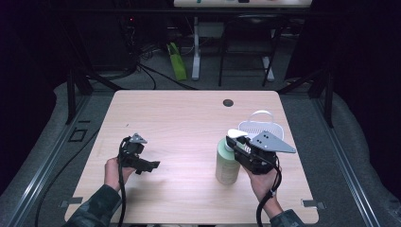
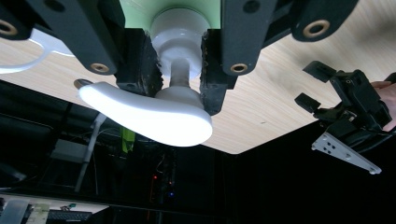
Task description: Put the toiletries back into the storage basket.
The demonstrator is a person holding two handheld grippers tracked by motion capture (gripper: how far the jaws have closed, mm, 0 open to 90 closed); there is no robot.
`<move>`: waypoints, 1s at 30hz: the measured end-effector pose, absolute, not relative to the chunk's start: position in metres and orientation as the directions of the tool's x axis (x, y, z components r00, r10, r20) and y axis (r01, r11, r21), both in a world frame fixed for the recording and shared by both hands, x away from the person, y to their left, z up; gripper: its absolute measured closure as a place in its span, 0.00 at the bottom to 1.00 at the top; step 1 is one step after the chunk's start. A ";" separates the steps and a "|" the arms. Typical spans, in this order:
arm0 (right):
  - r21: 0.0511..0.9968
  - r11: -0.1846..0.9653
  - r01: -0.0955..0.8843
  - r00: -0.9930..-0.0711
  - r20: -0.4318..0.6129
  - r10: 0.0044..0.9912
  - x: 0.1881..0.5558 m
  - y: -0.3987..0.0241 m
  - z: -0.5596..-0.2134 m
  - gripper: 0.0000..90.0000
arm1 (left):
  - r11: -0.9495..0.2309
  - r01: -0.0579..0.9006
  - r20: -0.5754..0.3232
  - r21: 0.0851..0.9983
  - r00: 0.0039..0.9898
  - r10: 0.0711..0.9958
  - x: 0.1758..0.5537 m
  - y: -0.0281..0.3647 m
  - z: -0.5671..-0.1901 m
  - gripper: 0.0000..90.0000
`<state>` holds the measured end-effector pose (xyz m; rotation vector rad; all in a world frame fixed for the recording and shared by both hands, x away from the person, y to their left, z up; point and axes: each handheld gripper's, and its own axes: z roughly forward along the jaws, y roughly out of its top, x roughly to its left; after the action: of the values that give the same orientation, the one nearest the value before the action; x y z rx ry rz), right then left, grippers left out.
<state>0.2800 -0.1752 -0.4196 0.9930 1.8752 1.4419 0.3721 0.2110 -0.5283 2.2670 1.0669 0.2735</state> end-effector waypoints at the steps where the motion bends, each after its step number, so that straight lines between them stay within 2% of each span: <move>1: 0.966 0.147 0.212 -0.565 -0.001 0.825 0.280 -0.175 -0.420 0.76 | -0.490 0.625 -0.067 0.608 0.655 0.753 0.372 0.211 -0.529 0.07; 30: 0.982 0.109 0.152 -0.590 0.001 0.808 0.284 -0.178 -0.397 0.76 | -0.471 0.625 -0.081 0.623 0.650 0.755 0.371 0.212 -0.529 0.07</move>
<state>0.2842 -0.1776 -0.3972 0.9329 1.8335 1.5181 0.3711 0.2121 -0.5291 2.2420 1.0670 0.2720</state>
